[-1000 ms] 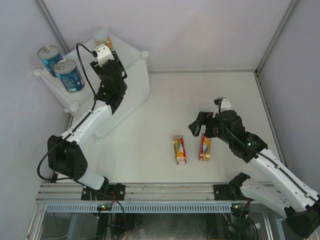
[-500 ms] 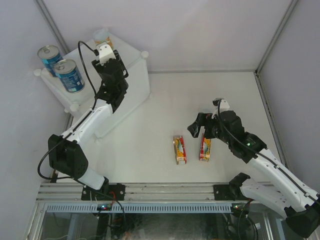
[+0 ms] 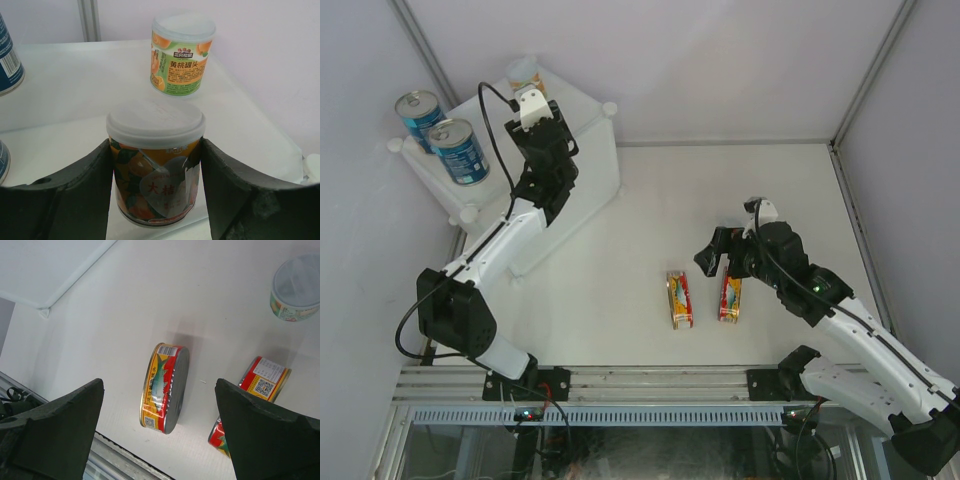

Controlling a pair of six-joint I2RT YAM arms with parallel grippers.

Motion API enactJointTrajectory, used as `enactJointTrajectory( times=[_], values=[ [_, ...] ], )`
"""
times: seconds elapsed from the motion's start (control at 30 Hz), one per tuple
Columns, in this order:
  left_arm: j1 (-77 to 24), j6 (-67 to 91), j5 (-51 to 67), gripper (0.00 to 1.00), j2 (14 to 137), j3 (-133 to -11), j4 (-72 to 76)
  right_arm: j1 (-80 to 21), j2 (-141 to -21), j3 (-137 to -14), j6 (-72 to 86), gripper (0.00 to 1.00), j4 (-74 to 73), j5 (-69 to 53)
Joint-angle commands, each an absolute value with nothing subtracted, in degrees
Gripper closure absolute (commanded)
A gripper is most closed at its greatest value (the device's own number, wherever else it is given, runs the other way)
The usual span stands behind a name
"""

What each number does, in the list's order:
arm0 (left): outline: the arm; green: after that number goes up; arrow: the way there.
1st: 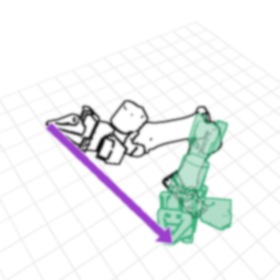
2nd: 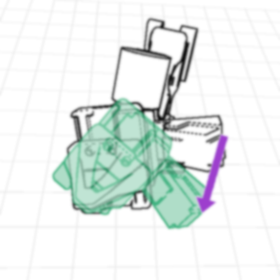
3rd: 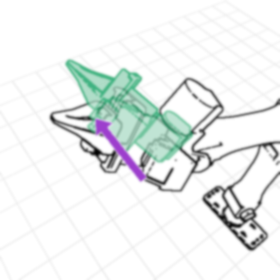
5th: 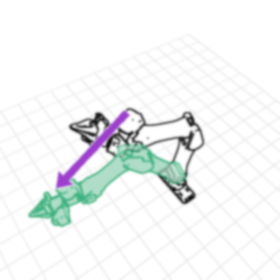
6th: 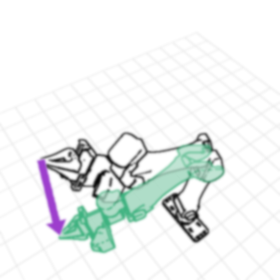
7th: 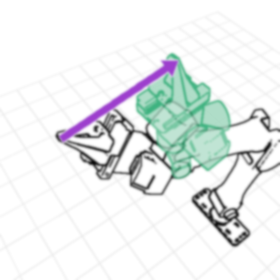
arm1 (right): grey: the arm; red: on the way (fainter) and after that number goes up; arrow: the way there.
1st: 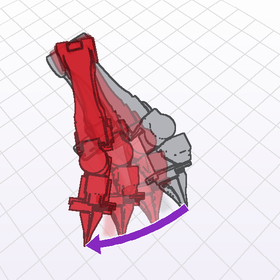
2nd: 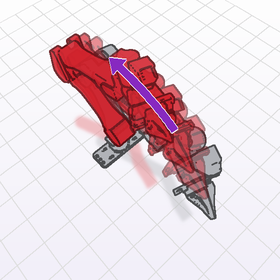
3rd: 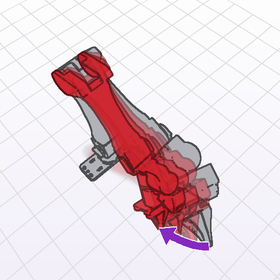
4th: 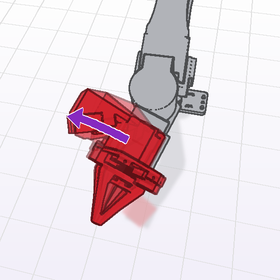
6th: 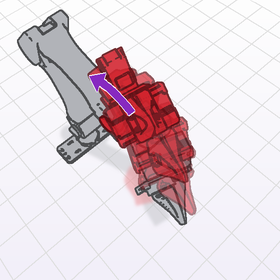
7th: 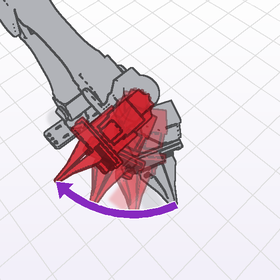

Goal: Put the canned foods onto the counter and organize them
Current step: Place the canned food on the counter.

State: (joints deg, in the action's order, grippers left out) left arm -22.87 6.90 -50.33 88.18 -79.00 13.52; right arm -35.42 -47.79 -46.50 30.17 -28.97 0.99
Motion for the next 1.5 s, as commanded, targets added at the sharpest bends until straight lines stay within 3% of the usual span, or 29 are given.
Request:
enactJointTrajectory(
  times=[0.0, 0.33, 0.6, 1.07, 1.47],
  values=[
    [-23.2, 6.8, -51.4, 0.55, 86.6, -82.6, 14.9, -35.9, -46.6, -47.7, 28.5, 0.08, -28.1, 0.9],
    [-23.2, 7.4, -51.9, 0.45, 86.5, -82.6, 14.2, -35.9, -47.2, -47.7, 28.5, 0.08, -28.2, 0.1],
    [-23.1, 7.7, -52.6, 0.43, 87.1, -82.4, 14.1, -35.9, -48.1, -47.7, 28.2, 0.08, -27.2, -0.2],
    [-21.9, 10.9, -51.6, 0.2, 89.1, -85.7, 8.9, -35.8, -49.6, -48.0, 27.9, 0.08, -26.3, -0.4],
    [-20.7, 11.5, -51.1, 0.12, 88.9, -87.1, 6.2, -35.9, -50.6, -48.5, 28.0, 0.08, -25.2, -0.8]
  ],
)
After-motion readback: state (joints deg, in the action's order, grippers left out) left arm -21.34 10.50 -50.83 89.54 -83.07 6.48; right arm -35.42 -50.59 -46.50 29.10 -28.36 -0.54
